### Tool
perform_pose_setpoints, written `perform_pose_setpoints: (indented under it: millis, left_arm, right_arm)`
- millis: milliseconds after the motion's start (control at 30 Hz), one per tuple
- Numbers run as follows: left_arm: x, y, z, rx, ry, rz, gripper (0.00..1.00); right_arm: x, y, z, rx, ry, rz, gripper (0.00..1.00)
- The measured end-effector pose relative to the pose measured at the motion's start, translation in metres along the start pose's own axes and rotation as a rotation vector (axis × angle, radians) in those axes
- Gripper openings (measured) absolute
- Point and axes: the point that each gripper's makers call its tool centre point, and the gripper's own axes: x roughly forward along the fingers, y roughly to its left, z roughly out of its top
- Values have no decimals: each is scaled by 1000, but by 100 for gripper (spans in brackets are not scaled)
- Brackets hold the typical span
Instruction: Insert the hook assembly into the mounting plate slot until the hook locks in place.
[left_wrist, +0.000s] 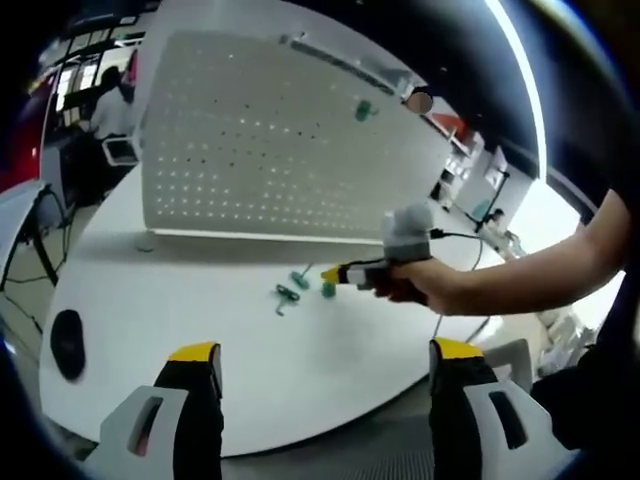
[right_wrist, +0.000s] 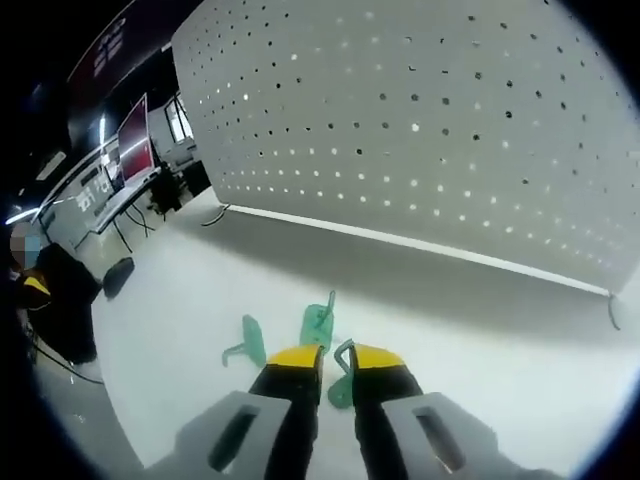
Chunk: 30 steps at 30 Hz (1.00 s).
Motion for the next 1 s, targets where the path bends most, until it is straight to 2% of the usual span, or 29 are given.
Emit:
perform_pose_setpoints:
  millis: [67, 133, 300, 533, 733, 1000]
  left_arm:
    - [-1, 0, -3, -3, 3, 1, 86]
    - [-3, 1, -6, -3, 13, 3, 86]
    - [-7, 5, -6, -30, -1, 6, 87]
    - [-7, 6, -4, -24, -9, 10, 87]
    - [-8, -2, 7, -24, -40, -4, 88]
    - [-19, -12, 25, 6, -80, -18, 89]
  right_arm:
    - [4, 0, -2, -9, 14, 2, 9]
    - [6, -1, -3, -41, 32, -3, 4]
    - [7, -1, 1, -56, 33, 1, 3]
    - [0, 2, 3, -78, 16, 7, 1]
    - [-5, -1, 7, -81, 7, 5, 0]
    - [-17, -4, 23, -84, -38, 1, 0]
